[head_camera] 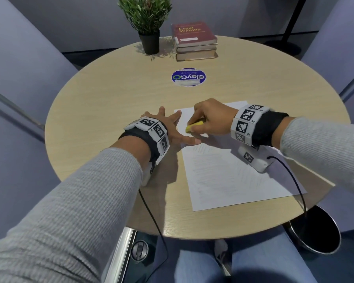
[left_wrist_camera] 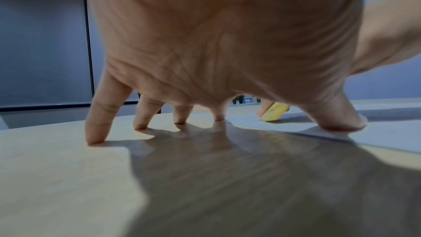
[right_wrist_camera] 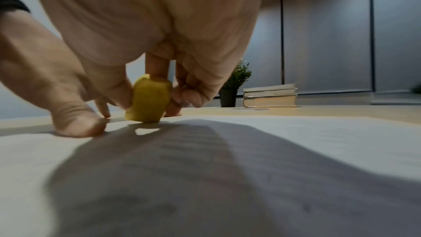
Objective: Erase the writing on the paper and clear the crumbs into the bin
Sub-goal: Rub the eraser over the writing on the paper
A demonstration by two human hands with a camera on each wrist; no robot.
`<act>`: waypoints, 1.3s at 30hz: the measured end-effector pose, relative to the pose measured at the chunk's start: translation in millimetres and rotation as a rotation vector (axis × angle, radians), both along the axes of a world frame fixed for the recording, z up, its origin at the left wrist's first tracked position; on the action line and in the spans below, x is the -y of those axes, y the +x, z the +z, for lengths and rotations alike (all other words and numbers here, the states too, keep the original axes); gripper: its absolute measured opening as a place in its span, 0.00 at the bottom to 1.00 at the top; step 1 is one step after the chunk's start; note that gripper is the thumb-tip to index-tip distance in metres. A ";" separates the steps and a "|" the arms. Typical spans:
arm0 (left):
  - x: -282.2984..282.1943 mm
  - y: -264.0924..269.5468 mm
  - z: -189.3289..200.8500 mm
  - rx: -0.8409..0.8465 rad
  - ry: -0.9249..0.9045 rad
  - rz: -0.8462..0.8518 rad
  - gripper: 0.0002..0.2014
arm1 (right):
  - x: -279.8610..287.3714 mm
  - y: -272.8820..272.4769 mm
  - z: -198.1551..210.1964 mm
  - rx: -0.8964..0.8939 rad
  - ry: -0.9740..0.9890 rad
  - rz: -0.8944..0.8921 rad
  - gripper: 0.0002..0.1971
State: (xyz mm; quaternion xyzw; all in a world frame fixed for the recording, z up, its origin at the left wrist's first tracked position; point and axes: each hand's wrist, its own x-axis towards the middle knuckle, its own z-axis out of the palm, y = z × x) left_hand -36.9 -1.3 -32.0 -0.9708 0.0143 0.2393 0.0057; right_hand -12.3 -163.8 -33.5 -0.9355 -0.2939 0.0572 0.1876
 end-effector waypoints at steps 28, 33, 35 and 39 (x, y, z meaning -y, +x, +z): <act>0.6 -1.4 -1.4 0.008 -0.009 0.002 0.63 | 0.7 -4.0 1.5 0.078 -0.037 -0.012 0.14; 1.4 -1.6 -0.4 0.003 -0.011 -0.004 0.65 | 4.3 -5.4 3.0 0.034 -0.002 0.019 0.13; 1.9 -2.5 -0.1 0.004 -0.008 -0.001 0.65 | 4.2 -3.9 2.4 0.062 -0.020 -0.023 0.13; 0.9 -1.2 -1.3 0.014 0.005 -0.018 0.63 | 2.7 -11.2 -0.3 -0.013 0.014 0.067 0.11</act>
